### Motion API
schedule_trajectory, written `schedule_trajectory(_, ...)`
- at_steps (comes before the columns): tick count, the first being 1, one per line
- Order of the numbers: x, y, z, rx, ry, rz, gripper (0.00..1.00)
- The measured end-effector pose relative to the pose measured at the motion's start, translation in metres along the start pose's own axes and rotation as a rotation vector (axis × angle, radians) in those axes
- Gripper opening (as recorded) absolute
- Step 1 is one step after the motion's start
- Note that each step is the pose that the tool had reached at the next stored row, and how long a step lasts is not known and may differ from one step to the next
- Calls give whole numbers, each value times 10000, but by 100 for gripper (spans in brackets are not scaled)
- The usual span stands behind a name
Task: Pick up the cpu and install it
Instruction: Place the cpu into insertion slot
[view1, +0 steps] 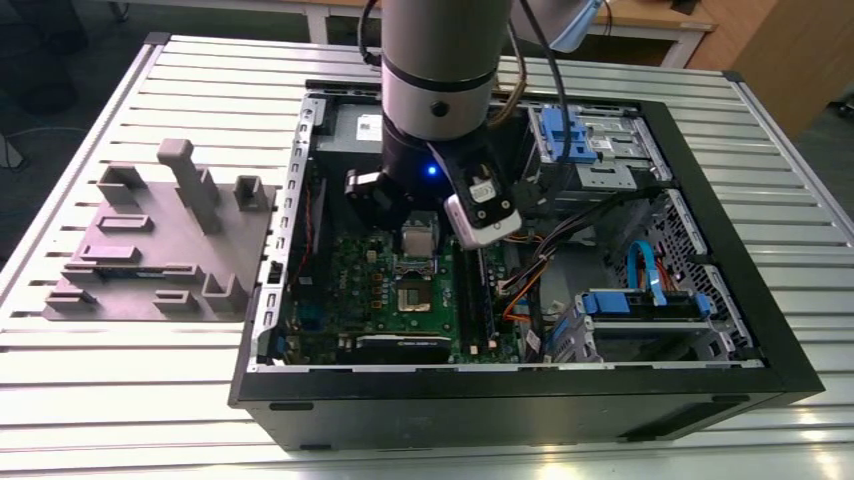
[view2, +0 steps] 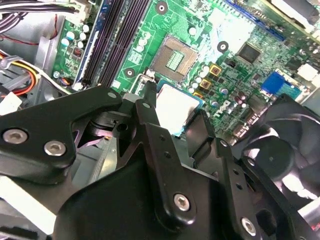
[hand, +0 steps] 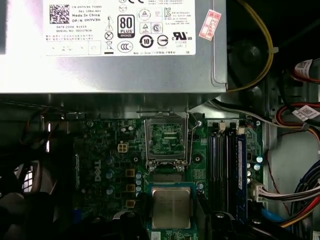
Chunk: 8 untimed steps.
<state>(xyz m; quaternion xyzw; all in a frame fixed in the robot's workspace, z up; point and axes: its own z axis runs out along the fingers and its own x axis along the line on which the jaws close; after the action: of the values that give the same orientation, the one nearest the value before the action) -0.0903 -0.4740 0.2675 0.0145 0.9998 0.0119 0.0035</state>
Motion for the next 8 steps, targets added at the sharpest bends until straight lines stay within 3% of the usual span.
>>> schedule_trajectory(8, -23, -61, 113, 0, 0, 1, 47)
